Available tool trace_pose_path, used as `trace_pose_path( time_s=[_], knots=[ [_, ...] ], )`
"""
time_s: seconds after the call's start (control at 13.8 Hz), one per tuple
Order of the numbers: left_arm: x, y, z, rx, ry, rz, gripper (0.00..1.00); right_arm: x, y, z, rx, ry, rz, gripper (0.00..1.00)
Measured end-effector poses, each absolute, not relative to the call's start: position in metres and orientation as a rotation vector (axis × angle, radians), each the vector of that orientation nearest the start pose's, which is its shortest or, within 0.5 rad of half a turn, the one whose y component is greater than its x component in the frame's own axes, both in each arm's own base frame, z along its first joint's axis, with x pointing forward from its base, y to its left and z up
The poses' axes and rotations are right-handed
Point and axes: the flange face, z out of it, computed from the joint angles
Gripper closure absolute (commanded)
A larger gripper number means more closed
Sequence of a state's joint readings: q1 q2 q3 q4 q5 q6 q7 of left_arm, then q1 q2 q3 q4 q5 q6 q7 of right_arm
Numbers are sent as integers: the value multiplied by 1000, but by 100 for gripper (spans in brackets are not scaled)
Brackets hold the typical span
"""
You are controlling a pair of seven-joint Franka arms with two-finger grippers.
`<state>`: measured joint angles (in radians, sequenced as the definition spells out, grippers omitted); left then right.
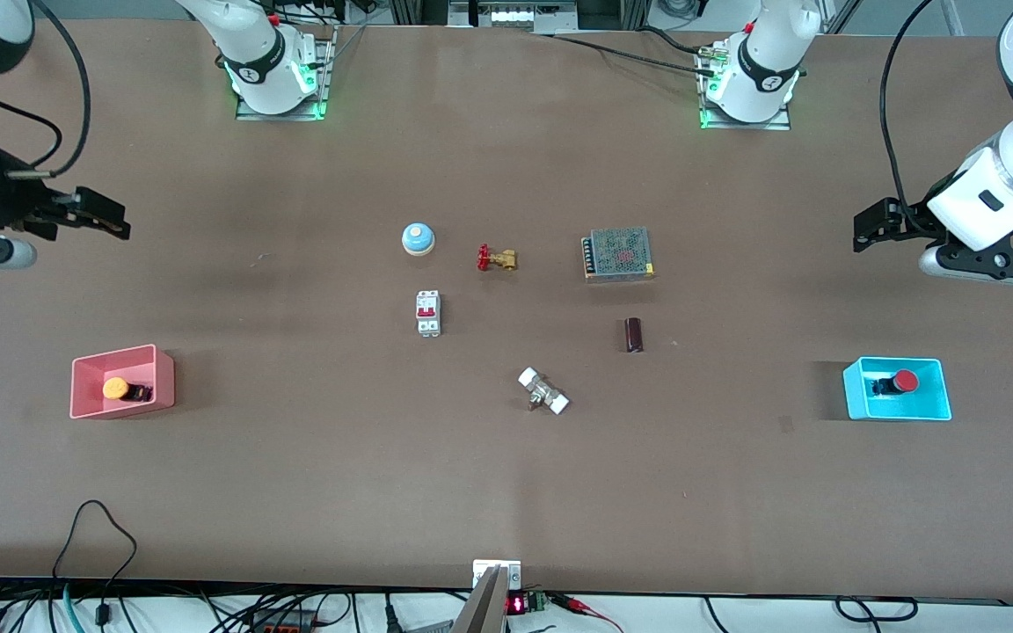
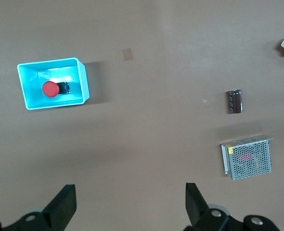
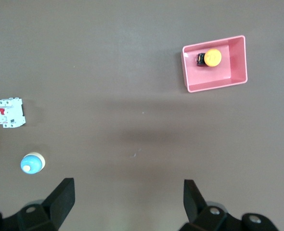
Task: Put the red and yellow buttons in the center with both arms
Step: 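Lower the right gripper into the pink bin while the left gripper enters the cyan bin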
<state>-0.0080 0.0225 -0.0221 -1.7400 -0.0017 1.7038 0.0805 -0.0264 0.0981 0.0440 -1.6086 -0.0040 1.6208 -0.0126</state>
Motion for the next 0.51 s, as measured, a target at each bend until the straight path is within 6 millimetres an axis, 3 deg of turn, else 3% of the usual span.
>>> trace_pose_path(
  time_s=[0.22,0.51],
  knots=[
    [573,11,517,-3144,97,163,0,610,-20,510,-3135,-107,117,0],
    [613,85,437,-3121,-26,274,0,637,-73,447,-3150,-95,78,0]
  ],
)
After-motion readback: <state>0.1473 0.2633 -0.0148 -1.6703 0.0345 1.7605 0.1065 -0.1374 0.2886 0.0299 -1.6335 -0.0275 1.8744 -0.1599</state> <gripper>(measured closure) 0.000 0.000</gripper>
